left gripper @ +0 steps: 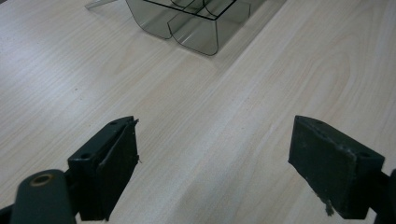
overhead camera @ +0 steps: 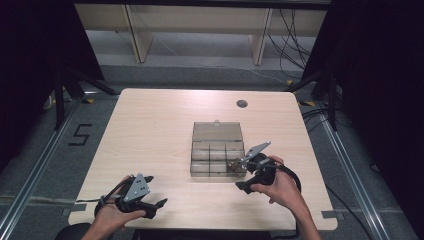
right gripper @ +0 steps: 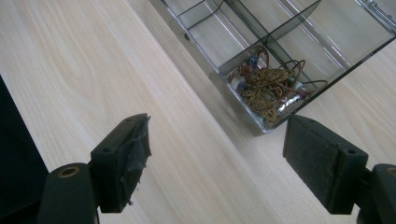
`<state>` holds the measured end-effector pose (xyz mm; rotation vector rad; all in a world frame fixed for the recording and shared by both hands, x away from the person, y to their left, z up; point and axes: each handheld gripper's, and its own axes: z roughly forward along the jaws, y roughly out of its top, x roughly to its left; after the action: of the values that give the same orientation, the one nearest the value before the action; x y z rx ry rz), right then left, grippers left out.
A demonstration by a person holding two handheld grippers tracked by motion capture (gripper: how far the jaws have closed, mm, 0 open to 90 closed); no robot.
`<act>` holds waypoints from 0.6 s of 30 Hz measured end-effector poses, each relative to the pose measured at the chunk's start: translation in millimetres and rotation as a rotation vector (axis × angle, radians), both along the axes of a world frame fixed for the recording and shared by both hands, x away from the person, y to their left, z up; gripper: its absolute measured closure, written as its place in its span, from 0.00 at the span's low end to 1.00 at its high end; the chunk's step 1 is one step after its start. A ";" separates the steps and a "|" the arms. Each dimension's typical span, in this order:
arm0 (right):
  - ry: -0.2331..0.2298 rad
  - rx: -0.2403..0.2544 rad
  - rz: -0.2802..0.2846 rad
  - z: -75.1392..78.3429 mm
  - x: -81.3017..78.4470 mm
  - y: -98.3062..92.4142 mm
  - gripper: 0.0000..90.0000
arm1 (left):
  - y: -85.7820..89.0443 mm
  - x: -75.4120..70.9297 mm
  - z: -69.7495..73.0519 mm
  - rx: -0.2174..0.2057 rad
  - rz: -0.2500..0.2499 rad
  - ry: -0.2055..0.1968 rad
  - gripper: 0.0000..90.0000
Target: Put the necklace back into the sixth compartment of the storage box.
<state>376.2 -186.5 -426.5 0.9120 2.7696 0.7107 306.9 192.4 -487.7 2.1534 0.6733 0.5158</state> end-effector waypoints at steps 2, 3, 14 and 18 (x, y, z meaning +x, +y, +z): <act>0.006 0.005 -0.013 0.0 -1.7 0.1 0.26 | 0.0 0.1 0.1 -0.001 -0.001 0.000 0.17; 0.008 0.002 -0.033 -0.2 -2.9 0.4 0.26 | 0.4 0.3 0.1 -0.001 -0.007 0.008 0.17; -0.013 0.022 -0.011 -2.5 -5.3 -1.5 0.26 | 0.3 0.5 0.4 0.004 -0.012 -0.005 0.17; 0.005 0.021 -0.044 -4.6 -8.2 -1.8 0.25 | 0.4 0.6 0.5 0.004 -0.013 -0.006 0.17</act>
<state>368.0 -188.3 -431.0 0.9773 2.7421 0.7321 307.5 192.8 -487.2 2.1580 0.6554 0.5171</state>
